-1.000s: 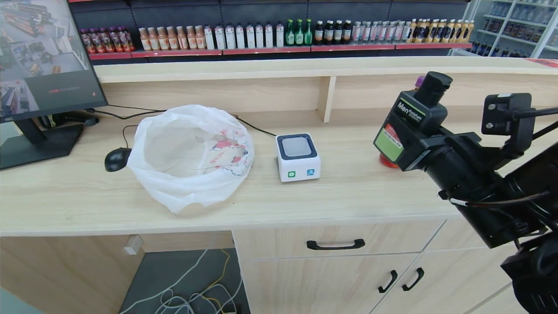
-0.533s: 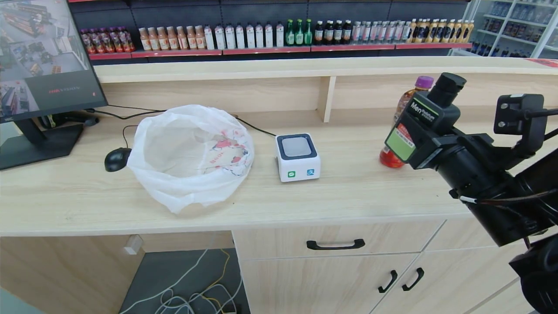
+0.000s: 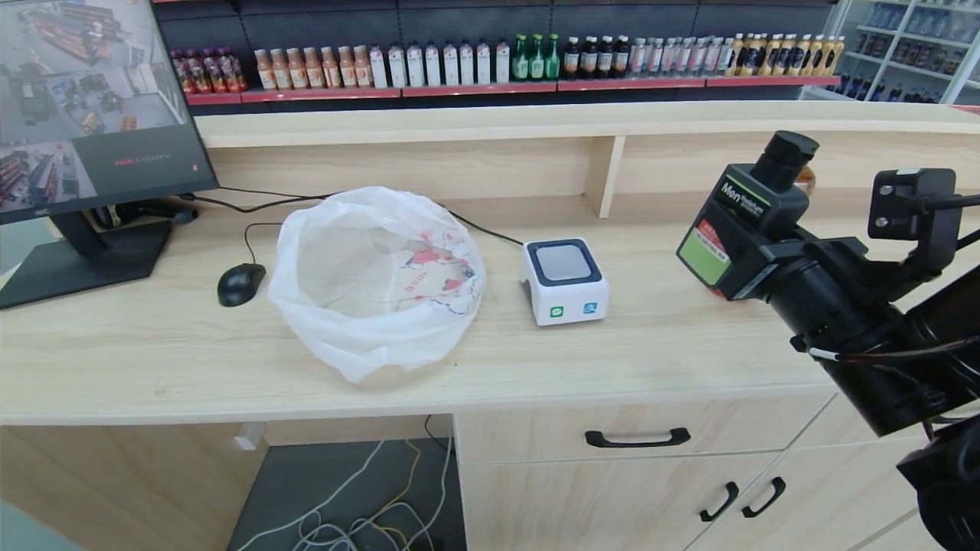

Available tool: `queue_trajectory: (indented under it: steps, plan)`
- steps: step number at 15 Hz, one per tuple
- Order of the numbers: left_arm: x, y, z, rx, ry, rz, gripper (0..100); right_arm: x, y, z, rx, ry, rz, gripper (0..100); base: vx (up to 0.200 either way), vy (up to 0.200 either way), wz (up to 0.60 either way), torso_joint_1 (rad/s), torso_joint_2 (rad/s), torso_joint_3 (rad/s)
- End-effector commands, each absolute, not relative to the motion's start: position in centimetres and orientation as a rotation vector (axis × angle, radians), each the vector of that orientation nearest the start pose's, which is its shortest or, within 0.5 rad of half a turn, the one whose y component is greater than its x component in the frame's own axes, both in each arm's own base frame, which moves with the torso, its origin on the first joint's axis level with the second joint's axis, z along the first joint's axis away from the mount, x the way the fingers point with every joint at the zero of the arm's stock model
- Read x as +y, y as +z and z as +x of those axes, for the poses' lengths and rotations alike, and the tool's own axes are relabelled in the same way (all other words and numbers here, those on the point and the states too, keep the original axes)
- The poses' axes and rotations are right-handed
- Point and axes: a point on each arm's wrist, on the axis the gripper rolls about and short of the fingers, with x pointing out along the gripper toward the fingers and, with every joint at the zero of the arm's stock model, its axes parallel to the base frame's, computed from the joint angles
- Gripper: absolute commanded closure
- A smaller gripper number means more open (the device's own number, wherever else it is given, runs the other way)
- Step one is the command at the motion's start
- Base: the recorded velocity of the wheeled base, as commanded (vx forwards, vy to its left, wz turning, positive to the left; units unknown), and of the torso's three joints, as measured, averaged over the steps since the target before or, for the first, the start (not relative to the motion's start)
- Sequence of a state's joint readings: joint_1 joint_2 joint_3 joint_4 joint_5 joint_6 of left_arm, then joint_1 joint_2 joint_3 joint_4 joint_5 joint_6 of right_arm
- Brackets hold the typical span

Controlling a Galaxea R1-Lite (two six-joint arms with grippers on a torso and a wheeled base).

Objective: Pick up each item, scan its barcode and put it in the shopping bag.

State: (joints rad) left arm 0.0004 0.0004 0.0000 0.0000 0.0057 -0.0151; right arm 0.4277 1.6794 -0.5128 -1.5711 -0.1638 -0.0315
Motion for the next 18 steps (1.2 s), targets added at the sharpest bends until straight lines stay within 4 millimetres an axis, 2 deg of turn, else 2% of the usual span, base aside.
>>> queue_trajectory:
  steps: [1,4,11,14,18]
  plan:
    - [0.0,7.5,-2.3,0.0,0.008,-0.015,0,10.7,20.8,24.2,-0.392,0.255,0.087,100,0.0,0.2,0.0,0.002,0.0,0.002]
    - [0.0,7.5,-2.3,0.0,0.008,-0.014,0,10.7,20.8,24.2,-0.394,0.255,0.088,100,0.0,0.2,0.0,0.002,0.01,0.002]
    - [0.0,7.5,-2.3,0.0,0.008,-0.012,0,11.7,20.5,24.3,-0.377,0.297,0.138,100,0.0,0.0,0.0,0.0,0.0,0.0]
    - [0.0,7.5,-2.3,0.0,0.008,-0.012,0,12.4,21.0,25.9,-0.395,0.303,0.216,100,0.0,0.0,0.0,0.0,0.0,0.0]
    - [0.0,7.5,-2.3,0.0,0.008,-0.012,0,13.2,20.0,27.7,-0.348,0.323,0.388,100,0.0,0.0,0.0,0.0,0.0,0.0]
